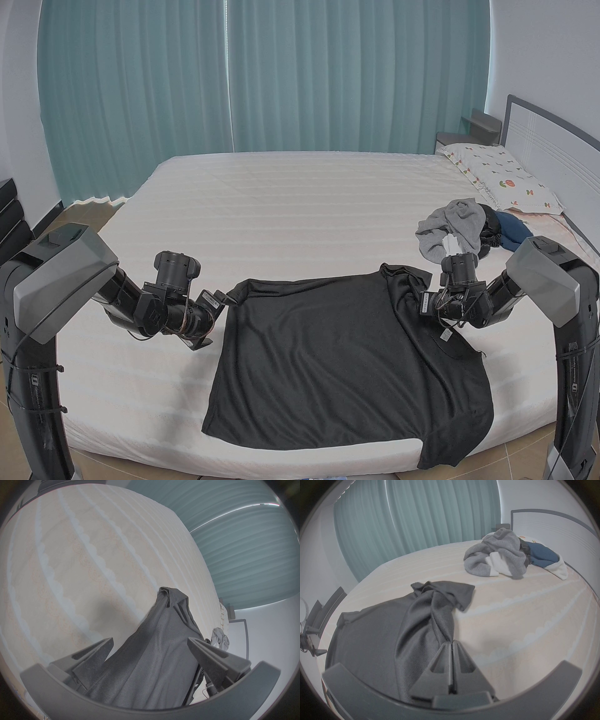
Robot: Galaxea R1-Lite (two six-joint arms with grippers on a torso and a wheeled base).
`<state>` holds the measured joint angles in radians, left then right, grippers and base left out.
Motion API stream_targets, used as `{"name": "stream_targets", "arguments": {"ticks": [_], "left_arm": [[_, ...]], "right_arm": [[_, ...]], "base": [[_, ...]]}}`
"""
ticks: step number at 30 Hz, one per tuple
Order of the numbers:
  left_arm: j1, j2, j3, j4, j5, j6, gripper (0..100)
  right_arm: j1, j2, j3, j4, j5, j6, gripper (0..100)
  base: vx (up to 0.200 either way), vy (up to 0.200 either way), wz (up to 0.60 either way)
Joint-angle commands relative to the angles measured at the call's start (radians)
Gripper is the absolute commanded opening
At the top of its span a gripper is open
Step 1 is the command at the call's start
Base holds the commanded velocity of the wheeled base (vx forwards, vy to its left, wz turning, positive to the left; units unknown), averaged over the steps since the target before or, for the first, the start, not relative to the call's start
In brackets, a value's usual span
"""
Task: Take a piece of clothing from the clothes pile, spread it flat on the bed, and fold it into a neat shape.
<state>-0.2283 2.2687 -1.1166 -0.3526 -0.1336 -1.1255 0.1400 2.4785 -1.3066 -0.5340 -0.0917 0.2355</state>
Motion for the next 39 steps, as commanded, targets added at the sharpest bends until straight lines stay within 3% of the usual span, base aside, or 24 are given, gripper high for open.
{"name": "stream_targets", "arguments": {"ticks": [1, 7, 12, 27, 28, 38, 39], "left_arm": [[0.001, 0.003, 0.000, 0.000, 0.000, 0.001, 100], [0.001, 0.003, 0.000, 0.000, 0.002, 0.003, 100], [0.001, 0.002, 0.000, 0.000, 0.002, 0.003, 100], [0.000, 0.002, 0.000, 0.001, 0.002, 0.003, 100], [0.000, 0.002, 0.001, 0.001, 0.002, 0.003, 100], [0.000, -0.012, 0.011, 0.003, 0.012, 0.001, 100], [0.000, -0.032, 0.041, 0.000, 0.009, 0.003, 100]], "right_arm": [[-0.040, -0.006, -0.031, -0.003, 0.001, 0.002, 0], [-0.089, -0.010, -0.062, -0.014, 0.015, 0.011, 0], [-0.092, 0.011, -0.076, -0.012, 0.026, 0.051, 0], [-0.132, 0.017, -0.102, -0.003, 0.030, 0.057, 0], [-0.132, 0.017, -0.102, -0.003, 0.029, 0.057, 100], [-0.117, -0.015, -0.066, -0.001, 0.061, 0.151, 100], [-0.117, -0.052, -0.026, -0.001, 0.067, 0.191, 100]], "base": [[0.000, 0.000, 0.00], [0.000, 0.000, 0.00], [0.000, 0.000, 0.00], [0.000, 0.000, 0.00], [0.000, 0.000, 0.00], [0.000, 0.000, 0.00], [0.000, 0.000, 0.00]]}}
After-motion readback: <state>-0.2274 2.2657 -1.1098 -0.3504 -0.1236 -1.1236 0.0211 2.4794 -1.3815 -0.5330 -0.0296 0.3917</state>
